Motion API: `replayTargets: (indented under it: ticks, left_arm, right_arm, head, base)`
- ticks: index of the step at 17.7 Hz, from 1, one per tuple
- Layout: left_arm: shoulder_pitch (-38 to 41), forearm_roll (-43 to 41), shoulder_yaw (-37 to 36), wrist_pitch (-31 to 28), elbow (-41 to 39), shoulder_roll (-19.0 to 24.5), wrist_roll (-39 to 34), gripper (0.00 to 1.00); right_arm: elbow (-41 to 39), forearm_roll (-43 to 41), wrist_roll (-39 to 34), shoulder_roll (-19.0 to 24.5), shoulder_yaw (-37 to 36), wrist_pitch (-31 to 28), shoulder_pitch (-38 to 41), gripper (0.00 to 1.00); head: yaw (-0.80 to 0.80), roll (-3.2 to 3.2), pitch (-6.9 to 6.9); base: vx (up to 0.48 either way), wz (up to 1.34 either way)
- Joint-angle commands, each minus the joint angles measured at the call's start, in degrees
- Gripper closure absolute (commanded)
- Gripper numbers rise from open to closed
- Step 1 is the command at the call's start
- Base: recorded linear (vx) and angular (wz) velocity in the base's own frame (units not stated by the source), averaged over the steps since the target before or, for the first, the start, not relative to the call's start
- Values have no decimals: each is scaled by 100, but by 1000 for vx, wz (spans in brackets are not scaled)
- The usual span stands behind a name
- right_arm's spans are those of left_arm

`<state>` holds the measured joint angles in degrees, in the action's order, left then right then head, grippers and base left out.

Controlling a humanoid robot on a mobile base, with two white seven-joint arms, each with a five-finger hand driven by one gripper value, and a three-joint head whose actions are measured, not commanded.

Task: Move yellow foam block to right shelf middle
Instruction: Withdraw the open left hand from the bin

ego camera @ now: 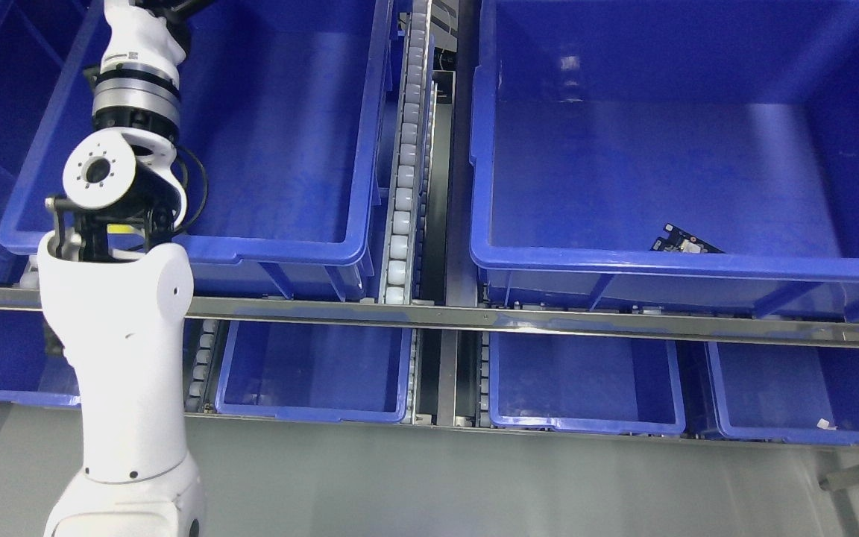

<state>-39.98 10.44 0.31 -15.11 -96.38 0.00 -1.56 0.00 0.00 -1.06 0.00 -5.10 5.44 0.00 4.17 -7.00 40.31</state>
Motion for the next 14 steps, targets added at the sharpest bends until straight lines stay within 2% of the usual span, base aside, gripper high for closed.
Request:
replayTargets:
  ticks: [1,3,5,8,10,12,14]
  left_arm:
    - [831,2,488,1514,-197,100,657,0]
    - [1367,2,418,1984,-215,100,666,0]
    - [1711,2,417,2020,-223,100,666,0]
    - [1730,2,417,1986,-223,100,666,0]
    - [1712,2,400,1793,-223,100,657,0]
    - [1669,2,373,1267,-215,100,657,1]
    - [1598,2,365,1115,-215,100,657,0]
  right_arm:
    - [-100,-9,1,-100,0,10,-18,0]
    - [-100,-9,1,-100,0,10,-18,0]
    - [-100,0,1,-100,0,10,-18,0]
    - [-100,-9,1,-100,0,10,-18,0]
    - [-100,0,1,-100,0,10,-18,0]
    - [-100,-9,1,-100,0,10,-18,0]
    - [-100,0,1,-100,0,10,-18,0]
  head:
    - [0,0,0]
    - [0,0,0]
    - [0,0,0]
    - [0,0,0]
    - [0,0,0]
    - [0,0,0]
    - [0,0,0]
  base:
    - [0,0]
    - [0,0]
    - [0,0]
    - [0,0]
    - [0,0]
    - [0,0]
    - [0,0]
